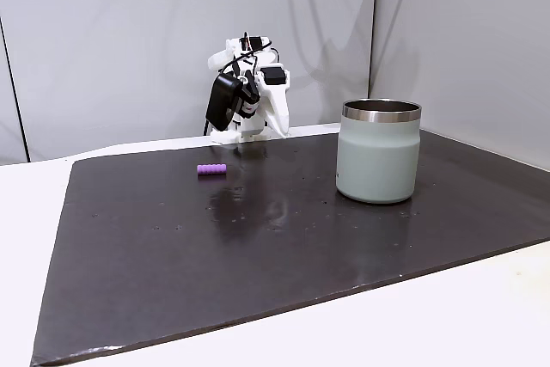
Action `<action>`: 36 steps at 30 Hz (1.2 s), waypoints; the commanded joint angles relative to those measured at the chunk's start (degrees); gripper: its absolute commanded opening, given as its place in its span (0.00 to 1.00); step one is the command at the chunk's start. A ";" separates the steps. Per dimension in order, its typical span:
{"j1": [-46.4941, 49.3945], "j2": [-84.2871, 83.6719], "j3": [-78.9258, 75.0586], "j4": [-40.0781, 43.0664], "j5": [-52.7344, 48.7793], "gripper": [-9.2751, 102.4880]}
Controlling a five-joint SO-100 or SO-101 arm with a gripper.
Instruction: Grasp a pengrip and put it in the cup.
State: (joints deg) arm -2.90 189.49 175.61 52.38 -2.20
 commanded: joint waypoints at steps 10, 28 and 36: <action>-3.52 0.44 0.09 -3.08 -3.34 0.08; 10.55 -49.39 -37.35 0.09 -6.33 0.08; 15.91 -63.54 -40.17 -2.46 -10.55 0.08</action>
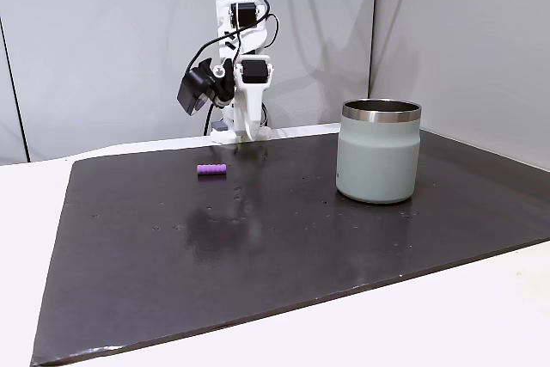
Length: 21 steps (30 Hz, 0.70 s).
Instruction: Grasp a pengrip and put it in the cup.
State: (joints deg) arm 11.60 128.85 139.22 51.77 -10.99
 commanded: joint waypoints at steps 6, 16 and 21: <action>4.13 -9.76 -5.62 -2.11 -4.31 0.08; 8.79 -20.74 -13.36 -0.62 -6.33 0.09; 9.58 -23.29 -16.70 1.14 -8.17 0.14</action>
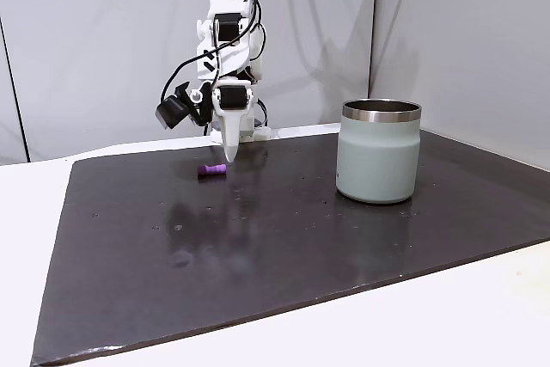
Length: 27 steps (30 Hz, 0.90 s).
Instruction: Grasp a pengrip and put it in the cup.
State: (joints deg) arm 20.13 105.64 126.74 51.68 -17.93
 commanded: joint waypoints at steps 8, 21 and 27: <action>0.53 -0.18 -7.91 7.12 -4.31 0.26; 4.57 -5.62 -10.02 10.28 -10.46 0.28; 6.77 -8.26 -13.71 12.39 -12.57 0.28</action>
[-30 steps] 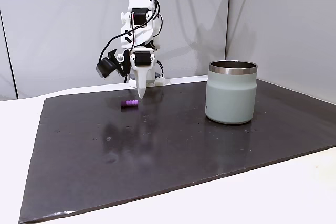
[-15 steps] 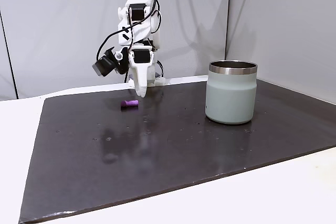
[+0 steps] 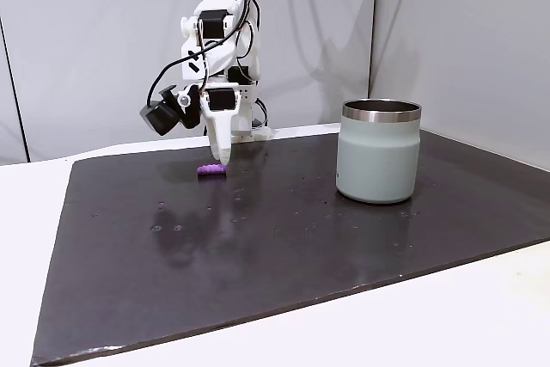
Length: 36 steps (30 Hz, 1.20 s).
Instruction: Grasp a pengrip and put it in the cup.
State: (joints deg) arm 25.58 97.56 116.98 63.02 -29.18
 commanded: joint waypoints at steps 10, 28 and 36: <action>3.96 -6.86 -6.42 0.44 -3.60 0.27; -4.31 -0.70 -10.11 2.99 6.50 0.08; -14.06 3.25 -21.01 4.66 15.47 0.08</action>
State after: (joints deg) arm 14.77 98.17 101.95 67.06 -16.79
